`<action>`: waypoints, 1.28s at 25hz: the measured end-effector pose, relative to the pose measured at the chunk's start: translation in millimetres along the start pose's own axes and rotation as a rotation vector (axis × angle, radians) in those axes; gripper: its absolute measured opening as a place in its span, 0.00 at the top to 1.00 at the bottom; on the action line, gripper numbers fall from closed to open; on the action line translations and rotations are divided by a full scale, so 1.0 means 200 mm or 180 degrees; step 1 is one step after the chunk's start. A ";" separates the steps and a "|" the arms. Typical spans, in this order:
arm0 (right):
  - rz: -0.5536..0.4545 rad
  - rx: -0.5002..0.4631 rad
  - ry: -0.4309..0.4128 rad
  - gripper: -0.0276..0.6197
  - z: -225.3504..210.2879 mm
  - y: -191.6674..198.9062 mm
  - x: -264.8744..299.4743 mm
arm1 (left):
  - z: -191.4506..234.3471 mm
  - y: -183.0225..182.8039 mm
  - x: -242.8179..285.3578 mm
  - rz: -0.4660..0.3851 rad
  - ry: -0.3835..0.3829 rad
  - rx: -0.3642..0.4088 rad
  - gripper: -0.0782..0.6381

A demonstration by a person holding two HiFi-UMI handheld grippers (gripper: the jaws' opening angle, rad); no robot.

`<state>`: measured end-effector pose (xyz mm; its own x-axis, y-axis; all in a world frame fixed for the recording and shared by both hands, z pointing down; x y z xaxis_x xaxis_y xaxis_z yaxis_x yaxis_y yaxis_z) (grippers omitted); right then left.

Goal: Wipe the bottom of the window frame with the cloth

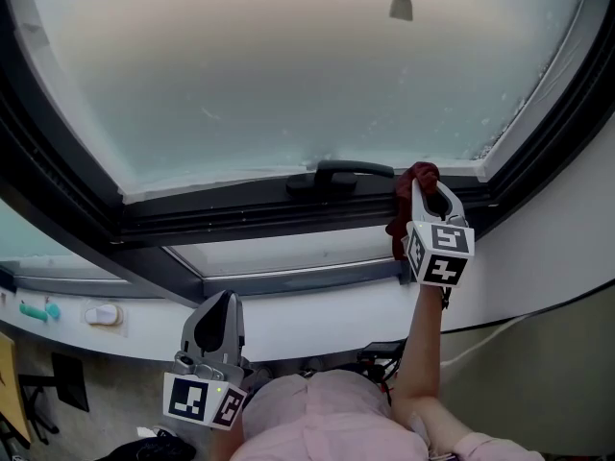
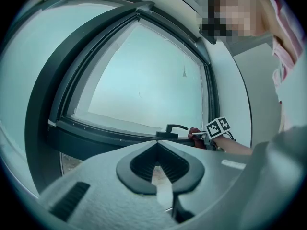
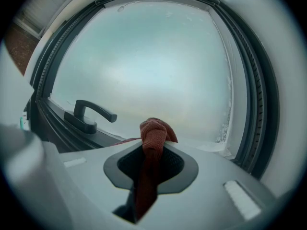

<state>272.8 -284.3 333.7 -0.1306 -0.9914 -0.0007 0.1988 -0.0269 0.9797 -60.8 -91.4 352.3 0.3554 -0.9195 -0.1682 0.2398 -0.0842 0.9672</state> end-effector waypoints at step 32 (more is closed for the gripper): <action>0.0009 0.0121 0.0379 0.86 -0.47 0.11 -0.02 | -0.14 0.03 0.06 0.0006 -0.0064 0.0061 0.90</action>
<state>368.2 -292.6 336.5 -0.0135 -0.9997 -0.0195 0.1618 -0.0215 0.9866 -29.0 -91.6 351.6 0.3375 -0.9272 -0.1627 0.2217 -0.0897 0.9710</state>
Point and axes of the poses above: the fingertips, and each gripper's own axes: x forward along the fingers, z to its left, y out of its underside, the point moved 4 cm from there along -x, backward along the fingers, and after that the axes turned 9 degrees about -z, right-handed, at the moved point
